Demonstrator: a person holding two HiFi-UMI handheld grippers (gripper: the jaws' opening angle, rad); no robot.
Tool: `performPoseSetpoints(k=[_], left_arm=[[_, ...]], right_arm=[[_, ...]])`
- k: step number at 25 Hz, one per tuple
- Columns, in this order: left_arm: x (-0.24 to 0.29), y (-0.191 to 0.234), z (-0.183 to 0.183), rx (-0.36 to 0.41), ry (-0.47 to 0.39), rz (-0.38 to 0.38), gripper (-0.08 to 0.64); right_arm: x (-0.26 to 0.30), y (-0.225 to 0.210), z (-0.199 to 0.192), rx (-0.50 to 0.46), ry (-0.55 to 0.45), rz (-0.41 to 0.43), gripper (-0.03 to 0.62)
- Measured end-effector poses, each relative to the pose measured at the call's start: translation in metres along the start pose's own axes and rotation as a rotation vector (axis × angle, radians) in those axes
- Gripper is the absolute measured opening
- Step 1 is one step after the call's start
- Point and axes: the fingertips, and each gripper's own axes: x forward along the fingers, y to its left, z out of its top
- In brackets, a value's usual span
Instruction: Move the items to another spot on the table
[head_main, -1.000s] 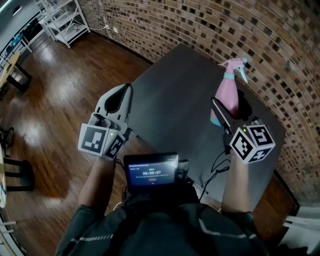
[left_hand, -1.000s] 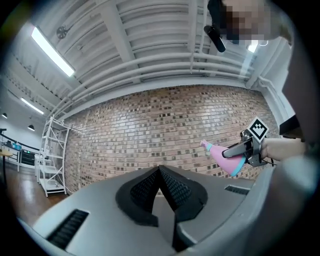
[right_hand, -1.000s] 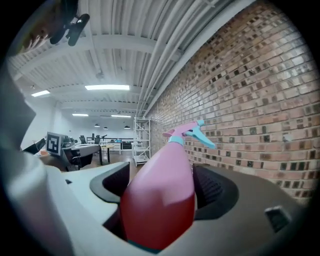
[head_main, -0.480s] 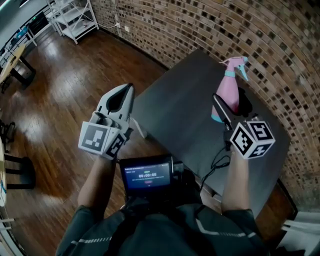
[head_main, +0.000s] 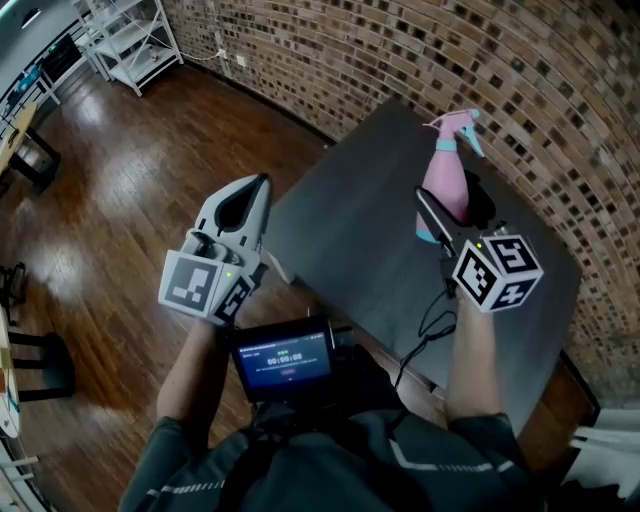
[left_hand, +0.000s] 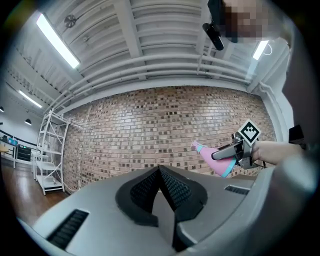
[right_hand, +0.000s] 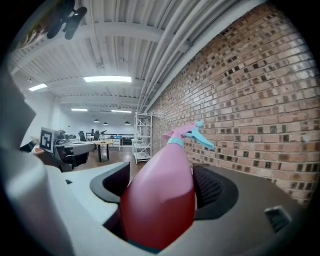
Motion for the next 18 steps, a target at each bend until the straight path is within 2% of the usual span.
performPoseSetpoints(k=[8, 18], left_arm=[[0.052, 0.023, -0.021, 0.011, 0.040, -0.080, -0.002], [0.151, 0.036, -0.040, -0.003, 0.051, -0.250, -0.002]], right_arm=[[0.049, -0.023, -0.001, 0.043, -0.016, -0.050, 0.400], [0.102, -0.078, -0.003, 0.105, -0.013, -0.186, 0.400]])
